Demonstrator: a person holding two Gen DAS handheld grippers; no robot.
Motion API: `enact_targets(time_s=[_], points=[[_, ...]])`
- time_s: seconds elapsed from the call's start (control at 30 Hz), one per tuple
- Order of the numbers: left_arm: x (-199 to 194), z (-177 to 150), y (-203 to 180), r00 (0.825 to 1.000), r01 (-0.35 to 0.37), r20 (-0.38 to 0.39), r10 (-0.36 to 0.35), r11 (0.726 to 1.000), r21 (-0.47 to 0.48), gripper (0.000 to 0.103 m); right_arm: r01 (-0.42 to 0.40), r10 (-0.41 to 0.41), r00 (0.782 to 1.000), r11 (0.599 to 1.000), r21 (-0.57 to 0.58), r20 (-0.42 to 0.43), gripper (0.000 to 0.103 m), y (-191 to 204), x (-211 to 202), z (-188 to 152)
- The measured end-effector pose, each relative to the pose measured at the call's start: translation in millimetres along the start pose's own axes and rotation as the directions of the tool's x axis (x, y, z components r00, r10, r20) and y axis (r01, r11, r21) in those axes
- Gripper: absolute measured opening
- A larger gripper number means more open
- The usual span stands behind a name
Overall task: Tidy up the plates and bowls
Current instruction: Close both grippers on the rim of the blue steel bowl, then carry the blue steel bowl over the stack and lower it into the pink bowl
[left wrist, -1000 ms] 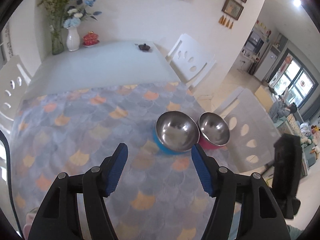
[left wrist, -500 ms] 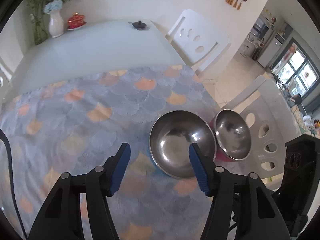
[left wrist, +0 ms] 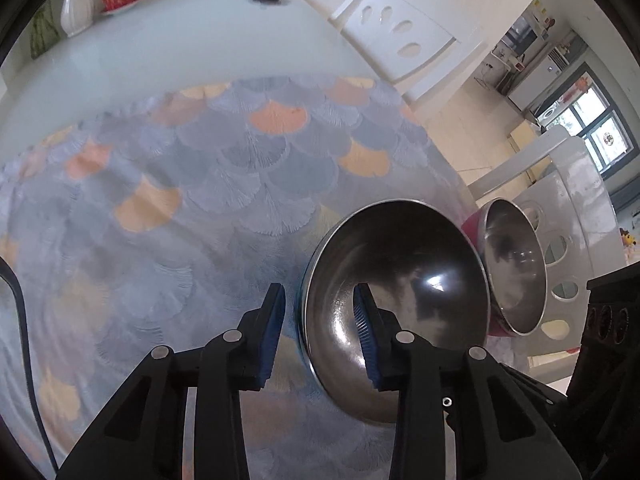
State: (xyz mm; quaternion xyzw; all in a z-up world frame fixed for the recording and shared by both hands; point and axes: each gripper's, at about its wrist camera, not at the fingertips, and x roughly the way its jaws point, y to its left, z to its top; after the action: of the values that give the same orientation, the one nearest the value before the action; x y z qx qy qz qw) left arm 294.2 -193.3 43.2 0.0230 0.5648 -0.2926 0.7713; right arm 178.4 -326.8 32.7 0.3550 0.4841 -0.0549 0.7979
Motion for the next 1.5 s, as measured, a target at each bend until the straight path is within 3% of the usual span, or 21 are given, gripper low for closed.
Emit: enact_targets(time_s=[0.17, 0.3, 0.6, 0.73, 0.97, 1.17, 1.3, 1.5], points=[[2, -6, 0, 1.000, 0.011, 0.013, -0.011, 1.000, 0.006, 0.014, 0.026, -0.026, 0.999, 1.000, 0.009, -0.026, 0.027, -7, 10, 1], [-11, -13, 2, 0.998, 0.050, 0.030, -0.050, 0.998, -0.024, 0.014, 0.038, -0.039, 0.999, 0.999, -0.032, -0.026, 0.025, -4, 4, -4], [-87, -44, -1, 0.989, 0.015, 0.147, -0.008, 0.999, -0.043, 0.014, -0.014, 0.014, 1.000, 0.994, -0.107, -0.005, 0.025, 25, -40, -26], [-136, -63, 3, 0.974, -0.001, 0.226, 0.017, 0.997, -0.074, 0.014, -0.045, 0.052, 0.998, 0.982, -0.186, 0.032, 0.025, 56, -71, -41], [-227, -116, 26, 0.931, -0.045, 0.353, 0.095, 0.988, -0.148, 0.014, -0.102, 0.135, 0.988, 0.932, -0.349, 0.073, 0.025, 123, -119, -84], [-296, -168, 61, 0.890, -0.128, 0.407, 0.206, 0.969, -0.212, 0.014, -0.194, 0.212, 0.977, 0.879, -0.436, -0.008, 0.025, 191, -125, -138], [-328, -205, 95, 0.871, -0.155, 0.411, 0.269, 0.945, -0.290, 0.014, -0.234, 0.217, 0.972, 0.850, -0.471, -0.090, 0.025, 237, -116, -174], [-337, -249, 137, 0.879, -0.180, 0.356, 0.315, 0.914, -0.365, 0.014, -0.233, 0.152, 0.968, 0.834, -0.501, -0.198, 0.026, 278, -86, -231]])
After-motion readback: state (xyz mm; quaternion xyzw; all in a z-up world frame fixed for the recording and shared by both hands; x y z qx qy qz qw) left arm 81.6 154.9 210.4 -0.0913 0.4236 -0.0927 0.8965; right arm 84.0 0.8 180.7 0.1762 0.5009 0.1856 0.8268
